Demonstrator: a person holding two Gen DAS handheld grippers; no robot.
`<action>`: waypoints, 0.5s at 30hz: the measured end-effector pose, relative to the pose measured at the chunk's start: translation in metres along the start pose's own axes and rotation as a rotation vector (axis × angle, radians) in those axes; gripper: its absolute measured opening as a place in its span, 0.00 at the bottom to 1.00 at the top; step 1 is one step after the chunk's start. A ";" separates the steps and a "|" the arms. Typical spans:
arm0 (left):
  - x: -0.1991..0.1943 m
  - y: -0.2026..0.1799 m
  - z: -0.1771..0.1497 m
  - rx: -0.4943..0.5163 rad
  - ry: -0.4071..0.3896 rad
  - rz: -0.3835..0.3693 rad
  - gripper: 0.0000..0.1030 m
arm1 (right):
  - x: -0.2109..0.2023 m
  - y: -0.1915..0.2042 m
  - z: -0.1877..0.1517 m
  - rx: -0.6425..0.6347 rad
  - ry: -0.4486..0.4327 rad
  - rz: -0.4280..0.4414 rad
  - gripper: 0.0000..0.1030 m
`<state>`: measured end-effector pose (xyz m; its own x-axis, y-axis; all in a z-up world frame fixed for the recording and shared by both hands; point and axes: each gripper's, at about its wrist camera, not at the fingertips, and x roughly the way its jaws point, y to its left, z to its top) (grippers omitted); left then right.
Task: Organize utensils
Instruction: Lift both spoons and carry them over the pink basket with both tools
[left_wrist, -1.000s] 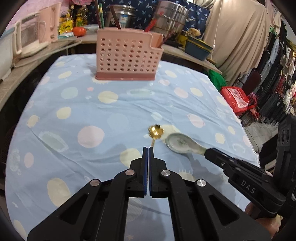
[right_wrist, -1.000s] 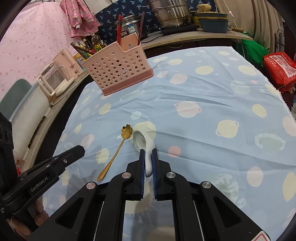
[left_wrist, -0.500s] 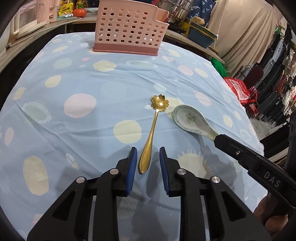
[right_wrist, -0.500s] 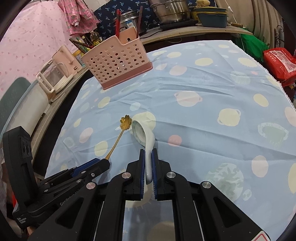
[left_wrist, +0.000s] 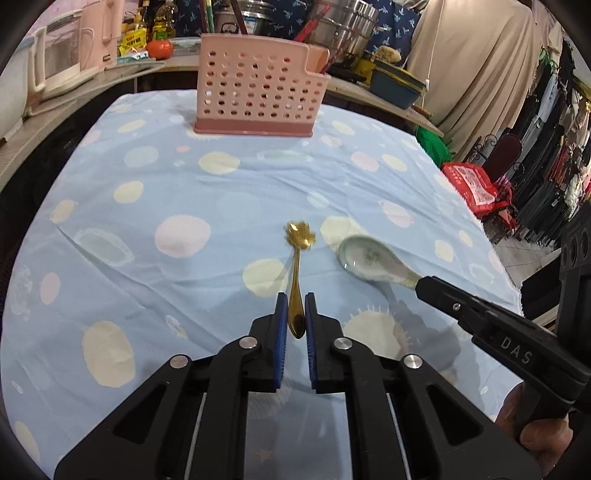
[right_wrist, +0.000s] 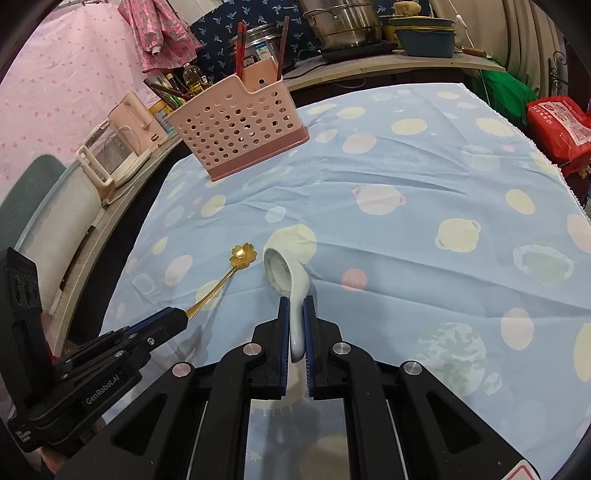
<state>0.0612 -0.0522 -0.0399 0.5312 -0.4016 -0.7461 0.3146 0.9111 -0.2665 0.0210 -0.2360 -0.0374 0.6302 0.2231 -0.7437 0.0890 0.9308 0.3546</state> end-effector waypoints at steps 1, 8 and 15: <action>-0.004 0.001 0.004 -0.003 -0.012 -0.003 0.01 | -0.003 0.001 0.001 -0.003 -0.008 0.001 0.07; -0.019 0.003 0.023 0.004 -0.059 0.015 0.00 | -0.015 0.010 0.015 -0.023 -0.047 0.009 0.07; -0.030 0.008 0.039 0.003 -0.071 0.030 0.00 | -0.020 0.018 0.029 -0.046 -0.080 0.015 0.07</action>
<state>0.0780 -0.0359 0.0041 0.5947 -0.3799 -0.7085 0.3000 0.9225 -0.2429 0.0324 -0.2322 0.0008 0.6910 0.2149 -0.6902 0.0444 0.9404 0.3372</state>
